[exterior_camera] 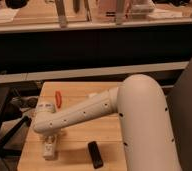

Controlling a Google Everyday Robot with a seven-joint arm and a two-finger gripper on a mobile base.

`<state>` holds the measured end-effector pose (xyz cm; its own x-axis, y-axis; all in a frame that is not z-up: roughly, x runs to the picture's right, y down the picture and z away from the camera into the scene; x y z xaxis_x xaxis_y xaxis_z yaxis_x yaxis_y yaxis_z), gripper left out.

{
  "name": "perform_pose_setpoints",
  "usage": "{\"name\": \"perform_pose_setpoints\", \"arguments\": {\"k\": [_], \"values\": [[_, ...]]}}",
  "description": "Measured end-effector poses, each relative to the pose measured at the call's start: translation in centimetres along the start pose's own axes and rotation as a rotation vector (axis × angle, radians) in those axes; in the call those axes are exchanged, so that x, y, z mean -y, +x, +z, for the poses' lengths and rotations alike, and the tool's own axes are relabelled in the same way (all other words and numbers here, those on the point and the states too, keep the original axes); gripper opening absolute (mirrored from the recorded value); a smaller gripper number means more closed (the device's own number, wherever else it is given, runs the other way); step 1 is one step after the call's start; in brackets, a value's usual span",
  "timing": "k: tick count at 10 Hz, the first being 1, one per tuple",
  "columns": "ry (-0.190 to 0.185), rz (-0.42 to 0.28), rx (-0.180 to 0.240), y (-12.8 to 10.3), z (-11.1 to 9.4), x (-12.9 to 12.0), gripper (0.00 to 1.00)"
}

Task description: Place the bottle in the ceramic bowl

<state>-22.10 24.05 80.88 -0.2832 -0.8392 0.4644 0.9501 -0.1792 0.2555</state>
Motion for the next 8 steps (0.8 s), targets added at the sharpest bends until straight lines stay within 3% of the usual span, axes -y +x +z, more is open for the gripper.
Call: {"name": "perform_pose_setpoints", "arguments": {"k": [1,4,8], "values": [[-0.002,0.000,0.003,0.1,0.4,-0.1,0.70],[-0.042,-0.023,0.016,0.0,0.5,0.5,0.37],[-0.036,-0.021,0.011,0.5,-1.0,-0.4,0.09]]}}
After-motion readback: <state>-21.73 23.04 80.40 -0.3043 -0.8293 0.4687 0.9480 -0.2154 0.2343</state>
